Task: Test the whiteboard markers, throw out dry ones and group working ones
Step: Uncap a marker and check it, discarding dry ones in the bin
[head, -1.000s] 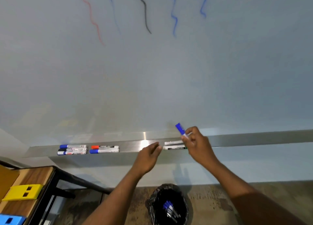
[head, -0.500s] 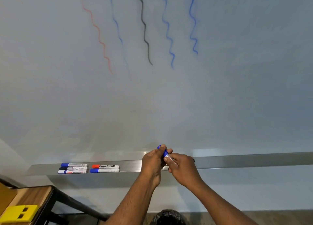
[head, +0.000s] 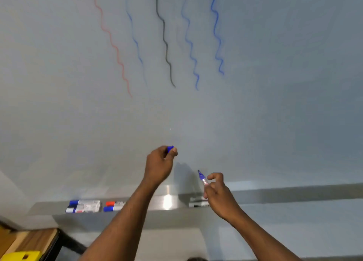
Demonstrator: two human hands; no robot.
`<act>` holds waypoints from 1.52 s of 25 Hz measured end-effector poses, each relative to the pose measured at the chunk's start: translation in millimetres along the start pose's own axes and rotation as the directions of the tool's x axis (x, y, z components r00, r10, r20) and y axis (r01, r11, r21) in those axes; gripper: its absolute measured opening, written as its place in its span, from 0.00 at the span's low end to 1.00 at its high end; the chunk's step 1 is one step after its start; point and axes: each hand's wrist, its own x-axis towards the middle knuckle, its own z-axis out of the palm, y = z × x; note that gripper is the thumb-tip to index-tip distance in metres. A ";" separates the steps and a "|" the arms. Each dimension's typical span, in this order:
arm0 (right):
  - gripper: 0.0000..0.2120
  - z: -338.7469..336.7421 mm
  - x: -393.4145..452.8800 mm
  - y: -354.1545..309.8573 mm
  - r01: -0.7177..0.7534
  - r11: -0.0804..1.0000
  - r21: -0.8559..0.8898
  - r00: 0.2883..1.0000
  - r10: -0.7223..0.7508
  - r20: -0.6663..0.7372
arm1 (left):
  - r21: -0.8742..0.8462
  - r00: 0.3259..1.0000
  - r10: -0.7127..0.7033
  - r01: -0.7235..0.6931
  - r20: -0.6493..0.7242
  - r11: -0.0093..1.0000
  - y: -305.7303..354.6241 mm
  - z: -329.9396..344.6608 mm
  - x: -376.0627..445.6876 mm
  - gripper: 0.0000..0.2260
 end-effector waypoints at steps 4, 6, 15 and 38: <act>0.08 -67.9 38.3 -69.0 0.357 0.934 0.028 0.908 -0.340 -0.244 | 0.377 0.825 0.557 -0.487 -0.100 0.788 75.5 -21.1 22.2 0.11; 0.12 -108.4 47.9 -122.5 0.442 0.873 0.208 0.882 -0.380 -0.279 | 0.504 0.619 0.779 -0.643 -0.101 0.577 124.7 -38.5 39.1 0.12; 0.04 -232.0 47.5 -304.8 0.738 0.669 -0.090 0.574 -0.692 -0.438 | 0.791 0.499 0.864 -0.500 -0.071 0.353 304.9 -108.7 88.2 0.14; 0.08 -306.9 104.9 -443.1 0.694 0.474 -0.543 0.076 -0.798 -0.598 | 0.817 0.558 0.807 -0.364 -0.193 0.447 349.8 -109.0 108.2 0.24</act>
